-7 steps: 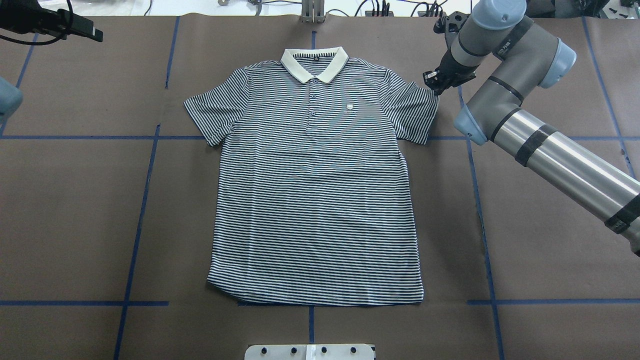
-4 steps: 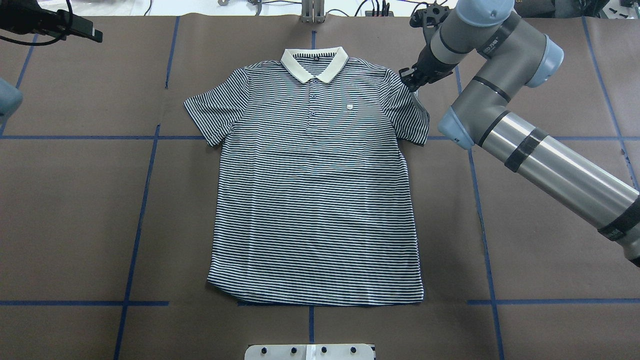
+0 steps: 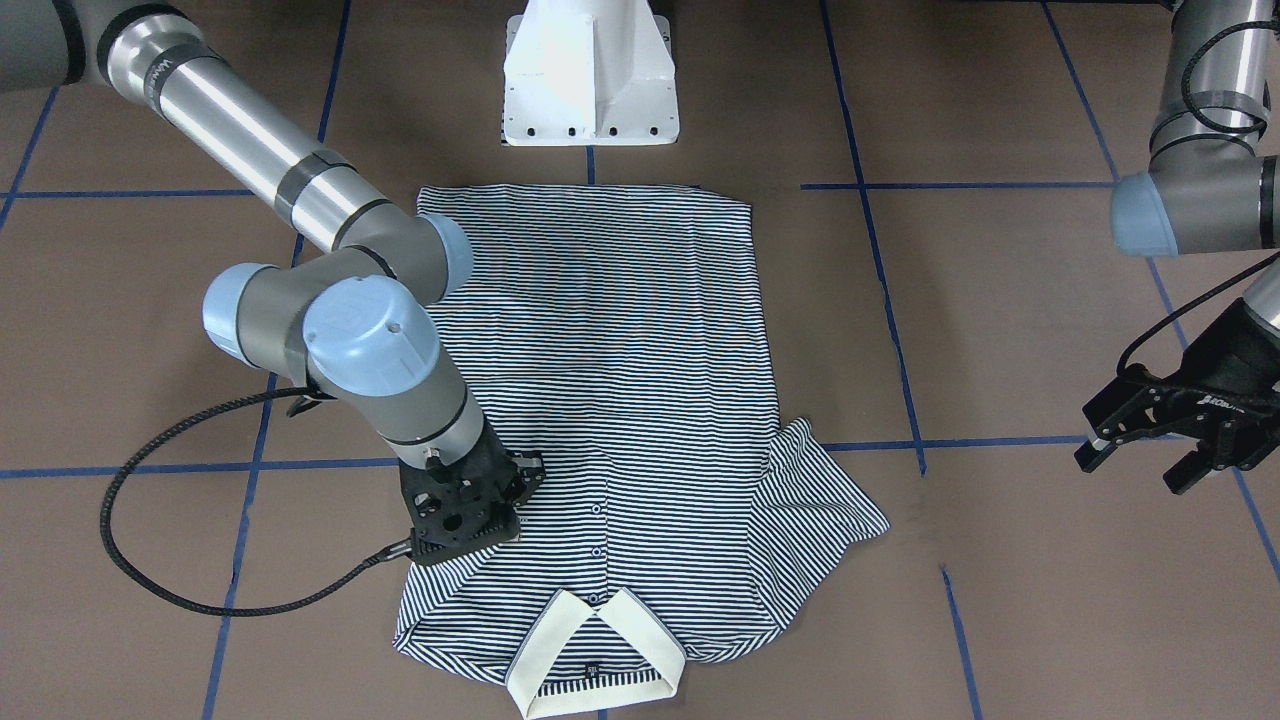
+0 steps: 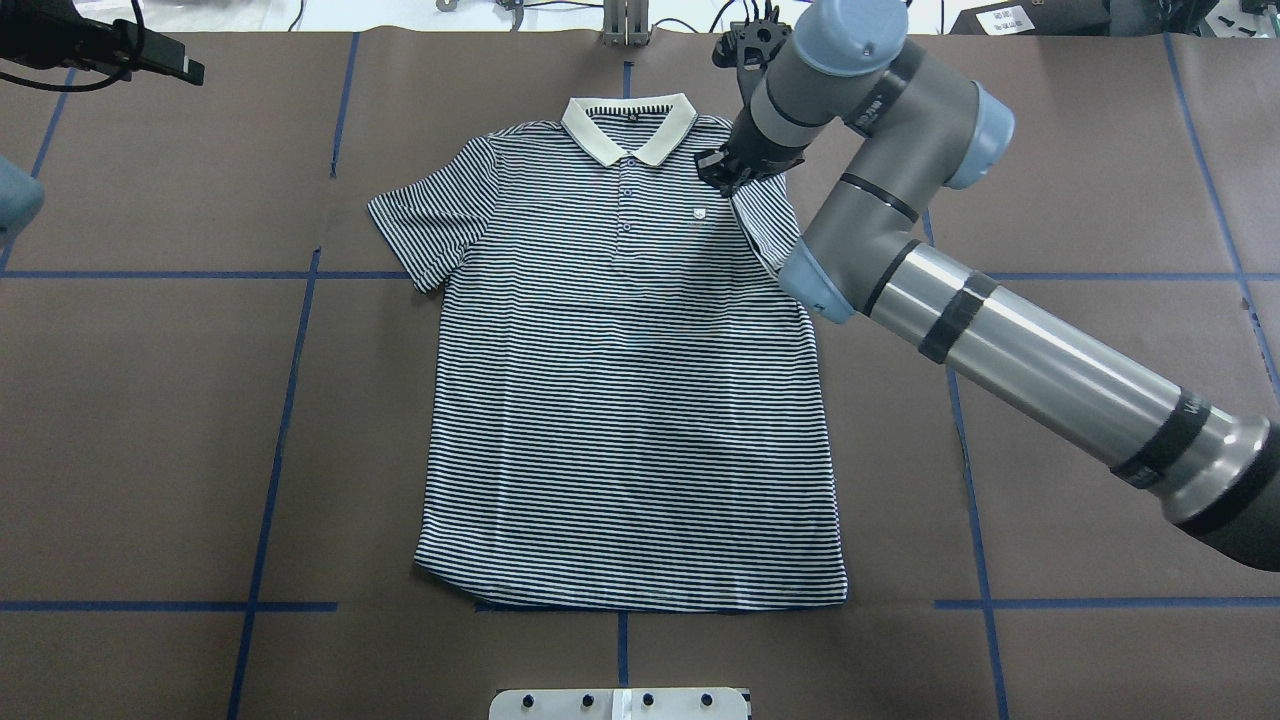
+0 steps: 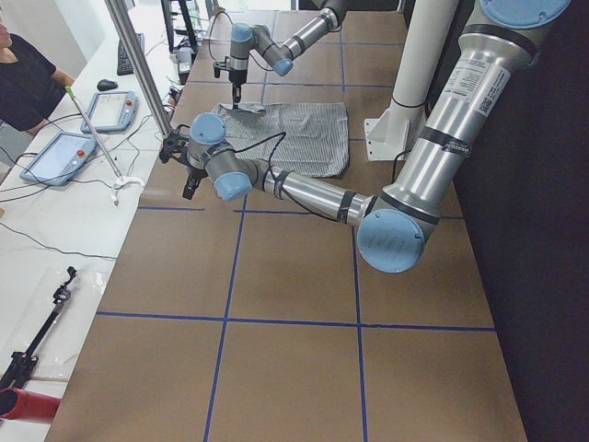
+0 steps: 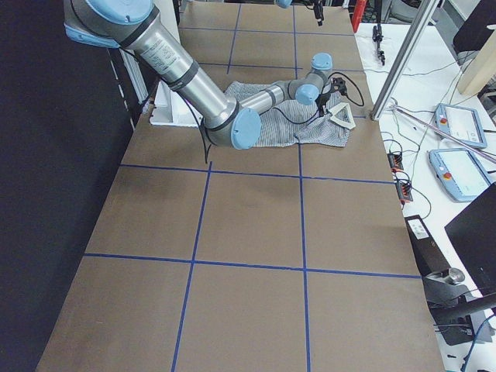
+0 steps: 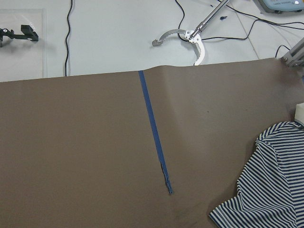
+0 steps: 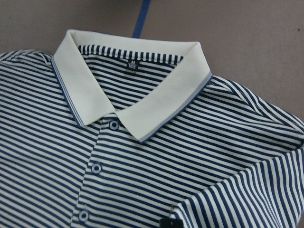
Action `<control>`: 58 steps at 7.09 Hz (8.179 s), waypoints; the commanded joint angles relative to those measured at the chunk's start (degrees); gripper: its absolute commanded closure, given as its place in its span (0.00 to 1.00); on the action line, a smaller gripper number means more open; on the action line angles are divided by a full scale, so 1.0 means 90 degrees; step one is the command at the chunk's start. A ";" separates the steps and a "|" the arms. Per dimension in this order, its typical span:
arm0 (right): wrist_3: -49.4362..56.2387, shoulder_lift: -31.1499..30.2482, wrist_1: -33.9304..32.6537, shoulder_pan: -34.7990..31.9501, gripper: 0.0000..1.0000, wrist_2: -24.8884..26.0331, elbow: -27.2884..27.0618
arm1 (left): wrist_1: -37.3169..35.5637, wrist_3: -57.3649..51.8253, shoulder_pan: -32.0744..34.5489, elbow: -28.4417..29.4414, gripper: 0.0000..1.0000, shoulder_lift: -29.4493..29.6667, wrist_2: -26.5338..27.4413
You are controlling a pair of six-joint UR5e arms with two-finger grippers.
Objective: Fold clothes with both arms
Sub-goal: 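Fold the sleeve nearest the right gripper inward onto the shirt body, then fold the sleeve nearest the left gripper inward onto the shirt body, then move both grippers down to the shirt's side edges near the hem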
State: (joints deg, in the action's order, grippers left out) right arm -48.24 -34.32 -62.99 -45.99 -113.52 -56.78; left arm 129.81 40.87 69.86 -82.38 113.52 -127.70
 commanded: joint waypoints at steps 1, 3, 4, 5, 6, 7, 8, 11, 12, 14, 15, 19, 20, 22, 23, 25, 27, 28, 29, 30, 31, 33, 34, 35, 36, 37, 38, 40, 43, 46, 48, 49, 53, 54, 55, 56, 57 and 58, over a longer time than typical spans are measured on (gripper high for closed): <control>-0.0040 0.0444 0.0046 0.0022 1.00 0.0269 0.0654 | 0.0000 0.0000 0.0002 0.0003 0.00 -0.0015 -0.0001; -0.0040 0.0455 0.0249 0.0071 0.01 0.0270 0.0664 | 0.0000 0.0010 -0.0018 0.0003 0.00 0.0023 0.0009; -0.0176 0.0416 0.0415 0.0071 0.00 0.0231 0.0654 | -0.0009 0.0029 -0.0047 0.0012 0.00 0.0053 0.0009; -0.0641 0.0396 0.0397 0.0071 0.00 0.0115 0.0519 | -0.0029 0.0300 -0.0173 0.0042 0.00 0.0121 0.0057; -0.0887 0.0125 0.0010 0.0032 0.00 -0.0264 0.0024 | -0.0058 0.0670 -0.0435 0.0023 0.00 0.0247 0.0338; -0.0899 -0.0264 -0.0786 -0.0036 0.00 -0.0480 -0.0773 | -0.0068 0.1312 -0.0912 -0.0036 0.00 0.0277 0.1047; -0.0900 -0.0616 -0.1819 -0.0085 0.00 -0.0637 -0.1651 | -0.0087 0.2073 -0.1438 -0.0046 0.00 0.0287 0.1721; -0.0890 -0.1479 -0.2308 -0.0388 0.00 -0.1078 -0.2988 | -0.0601 0.3242 -0.2652 0.0050 0.00 0.0520 0.3607; -0.0909 -0.1469 -0.2279 -0.0407 0.00 -0.1068 -0.2988 | -0.0682 0.3242 -0.2867 0.0400 0.00 0.0773 0.4047; -0.0929 -0.1469 -0.2269 -0.0437 0.00 -0.1068 -0.2979 | -0.0596 0.3223 -0.2909 0.0900 0.00 0.0922 0.4286; -0.0997 -0.1460 -0.2259 -0.0437 0.00 -0.1068 -0.2979 | -0.0566 0.3213 -0.2918 0.1027 0.00 0.0951 0.4470; -0.0997 -0.1460 -0.2259 -0.0437 0.00 -0.1068 -0.2988 | 0.0030 0.3194 -0.2987 0.1770 0.02 0.1254 0.4472; -0.0997 -0.1460 -0.2259 -0.0446 0.00 -0.1068 -0.2988 | 0.0030 0.3194 -0.2996 0.1770 0.08 0.1244 0.4472; -0.0997 -0.1450 -0.2259 -0.0456 0.00 -0.1078 -0.2998 | 0.0030 0.3174 -0.2997 0.1770 0.54 0.1254 0.4472; -0.0997 -0.1459 -0.2259 -0.0456 0.00 -0.1068 -0.2998 | 0.0001 0.3164 -0.2997 0.1732 0.77 0.1254 0.4462; -0.0997 -0.1469 -0.2259 -0.0466 0.00 -0.1068 -0.2998 | -0.0068 0.3164 -0.2997 0.1586 1.00 0.1254 0.4423; -0.0988 -0.1489 -0.2249 -0.0466 0.00 -0.1068 -0.2998 | -0.1124 0.3174 -0.2987 0.0877 1.00 0.1399 0.4403; -0.0997 -0.1499 -0.2172 -0.0456 0.00 -0.1059 -0.3037 | -0.1964 0.3193 -0.2996 0.0350 1.00 0.1613 0.4191; -0.0997 -0.1499 -0.2162 -0.0456 0.00 -0.1068 -0.3037 | -0.2233 0.3281 -0.2997 0.0393 1.00 0.2031 0.4005; -0.0997 -0.1499 -0.2171 -0.0456 0.00 -0.1068 -0.3047 | -0.2159 0.3668 -0.3045 0.0925 1.00 0.2441 0.4013; -0.1007 -0.1518 -0.2162 -0.0456 0.00 -0.1059 -0.3047 | -0.2129 0.3991 -0.3181 0.1588 1.00 0.2968 0.4051; -0.0988 -0.1557 -0.2161 -0.0456 0.00 -0.1049 -0.3047 | -0.1858 0.4160 -0.3192 0.2488 1.00 0.3770 0.4052; -0.0997 -0.1557 -0.2161 -0.0456 0.00 -0.1049 -0.3047 | -0.1594 0.4151 -0.3202 0.2831 1.00 0.3890 0.4052; -0.0968 -0.1557 -0.2161 -0.0456 0.00 -0.1049 -0.3076 | -0.1379 0.4073 -0.3260 0.3018 0.61 0.3852 0.4100; -0.0949 -0.1567 -0.2161 -0.0456 0.00 -0.1029 -0.3086 | -0.1299 0.3879 -0.3347 0.2982 0.01 0.3784 0.4410; -0.0929 -0.1577 -0.2161 -0.0456 0.00 -0.1020 -0.3076 | -0.1086 0.3887 -0.3338 0.2865 0.00 0.3783 0.4413; -0.0929 -0.1625 -0.2161 -0.0456 0.00 -0.1029 -0.3076 | -0.1026 0.3877 -0.3309 0.2700 0.00 0.3783 0.4355; -0.1075 -0.2129 -0.2161 -0.0456 0.00 -0.1068 -0.3550 | -0.1113 0.3771 -0.3095 0.1690 0.00 0.3057 0.3026; -0.2203 -0.4402 -0.1337 0.0291 0.00 -0.0971 -0.5213 | -0.2209 0.3253 -0.3152 -0.1339 0.00 0.1060 0.2890; -0.4208 -0.5849 0.0124 0.2302 0.00 0.0842 -0.6187 | -0.2615 0.3281 -0.3270 -0.3061 0.00 0.0024 0.2899; -0.4881 -0.5932 0.0114 0.3172 0.00 0.1535 -0.6240 | -0.2646 0.3350 -0.3396 -0.3103 0.00 0.0101 0.2929; -0.5116 -0.5913 0.0114 0.3496 0.00 0.1703 -0.6240 | -0.2646 0.3350 -0.3407 -0.3103 0.00 0.0111 0.2929; -0.5148 -0.5737 -0.0578 0.3772 0.00 0.1920 -0.6397 | -0.2910 0.3340 -0.3416 -0.3112 0.00 0.0219 0.2948; -0.5157 -0.5631 -0.0724 0.3821 0.00 0.1930 -0.6397 | -0.2919 0.3340 -0.3416 -0.3112 0.00 0.0238 0.2948; -0.5157 -0.5581 -0.0774 0.3821 0.09 0.1930 -0.6397 | -0.2920 0.3340 -0.3416 -0.3122 0.00 0.0238 0.2948; -0.5148 -0.5571 -0.0775 0.3811 0.42 0.1920 -0.6406 | -0.2929 0.3340 -0.3416 -0.3161 0.00 0.0238 0.2948; -0.5148 -0.5581 -0.0775 0.3811 0.76 0.1872 -0.6426 | -0.2920 0.3340 -0.3416 -0.3152 0.00 0.0219 0.2948; -0.5148 -0.5590 -0.0775 0.3802 0.97 0.1861 -0.6436 | -0.2920 0.3340 -0.3416 -0.3151 0.00 0.0229 0.2939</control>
State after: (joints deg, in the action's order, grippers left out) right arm -94.58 -84.59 -69.92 -11.70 -96.55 -114.57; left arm 103.52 70.93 39.11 -110.71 115.58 -101.18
